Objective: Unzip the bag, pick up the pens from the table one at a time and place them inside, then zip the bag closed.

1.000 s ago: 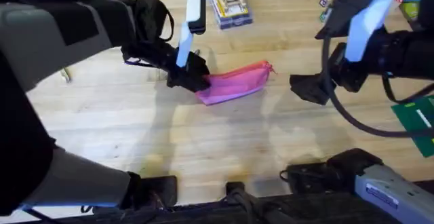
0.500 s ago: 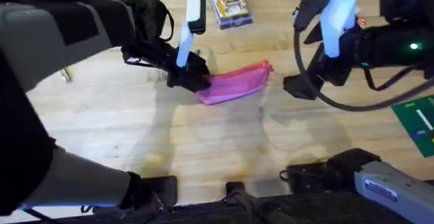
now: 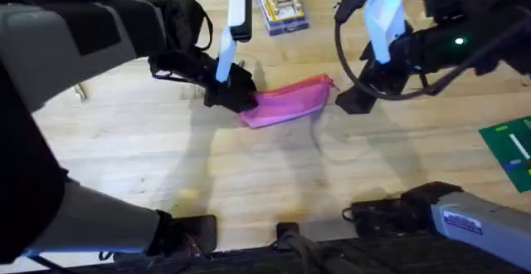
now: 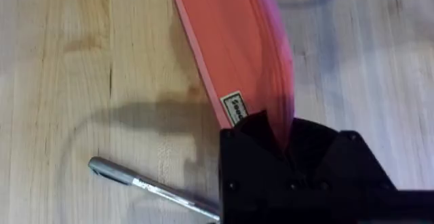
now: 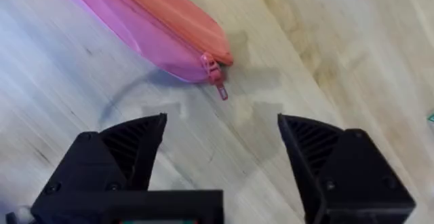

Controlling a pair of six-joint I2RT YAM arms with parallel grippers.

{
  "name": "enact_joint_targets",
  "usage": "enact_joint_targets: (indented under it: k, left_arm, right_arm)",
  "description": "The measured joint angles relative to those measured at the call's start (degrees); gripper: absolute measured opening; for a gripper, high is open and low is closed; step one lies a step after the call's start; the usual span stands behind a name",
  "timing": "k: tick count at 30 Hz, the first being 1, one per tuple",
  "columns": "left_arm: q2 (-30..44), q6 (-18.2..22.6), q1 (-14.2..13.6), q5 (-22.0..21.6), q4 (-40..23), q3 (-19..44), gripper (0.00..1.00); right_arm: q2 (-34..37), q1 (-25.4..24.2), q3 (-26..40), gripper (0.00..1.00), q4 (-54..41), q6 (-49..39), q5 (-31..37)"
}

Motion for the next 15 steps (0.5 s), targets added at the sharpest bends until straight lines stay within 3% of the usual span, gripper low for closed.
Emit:
enact_joint_targets:
  k: [7,15]
  left_arm:
    - [0.0,0.0,0.0,0.0,0.0,0.0,0.042]
    - [0.0,0.0,0.0,0.0,0.0,0.0,0.042]
  right_arm:
    - [8.2,0.0,0.0,0.998,2.7,0.4,-0.3]
    - [11.1,1.0,0.0,0.997,7.3,0.4,-0.3]
